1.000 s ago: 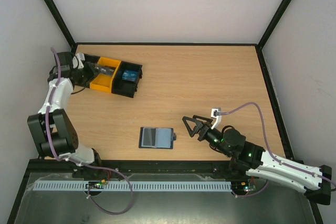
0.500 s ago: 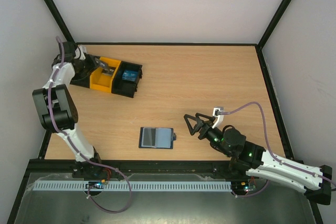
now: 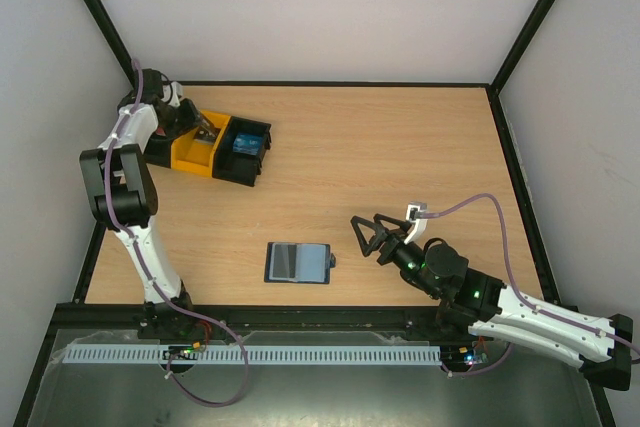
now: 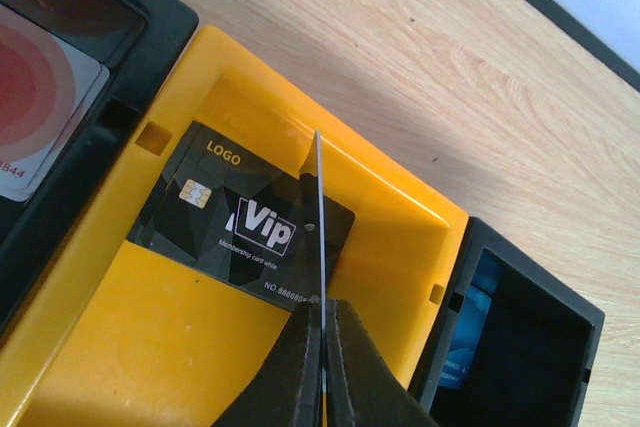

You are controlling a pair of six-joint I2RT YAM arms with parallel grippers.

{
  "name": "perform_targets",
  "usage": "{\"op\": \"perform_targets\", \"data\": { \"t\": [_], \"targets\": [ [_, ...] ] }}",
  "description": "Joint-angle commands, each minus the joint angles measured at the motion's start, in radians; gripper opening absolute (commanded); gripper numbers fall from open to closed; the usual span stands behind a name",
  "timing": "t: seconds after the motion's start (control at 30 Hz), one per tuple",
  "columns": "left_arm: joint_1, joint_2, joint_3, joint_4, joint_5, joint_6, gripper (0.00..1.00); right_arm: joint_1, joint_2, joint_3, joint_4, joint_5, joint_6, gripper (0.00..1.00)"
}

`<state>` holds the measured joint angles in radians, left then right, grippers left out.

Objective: Take the credit cards out of the card holder

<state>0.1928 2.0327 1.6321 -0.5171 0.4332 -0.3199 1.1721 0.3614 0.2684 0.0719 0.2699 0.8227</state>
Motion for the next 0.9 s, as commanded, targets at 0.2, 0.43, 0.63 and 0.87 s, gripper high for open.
{"op": "perform_targets", "data": {
  "t": [0.2, 0.43, 0.63, 0.87],
  "targets": [
    [-0.001, 0.027, 0.054, -0.092, -0.066, 0.066, 0.03, 0.006, -0.013, 0.028, -0.012, 0.036, -0.022, 0.98],
    [0.0, 0.059, 0.111, -0.154, -0.109, 0.114, 0.03, 0.006, -0.01, 0.027, -0.007, 0.036, -0.02, 0.98],
    [-0.002, 0.104, 0.159, -0.182, -0.078, 0.126, 0.03, 0.006, -0.008, 0.032, -0.001, 0.05, -0.025, 0.98],
    [-0.02, 0.131, 0.175, -0.187, -0.077, 0.134, 0.03, 0.006, 0.013, 0.036, 0.019, 0.042, -0.026, 0.98]
  ]
}}
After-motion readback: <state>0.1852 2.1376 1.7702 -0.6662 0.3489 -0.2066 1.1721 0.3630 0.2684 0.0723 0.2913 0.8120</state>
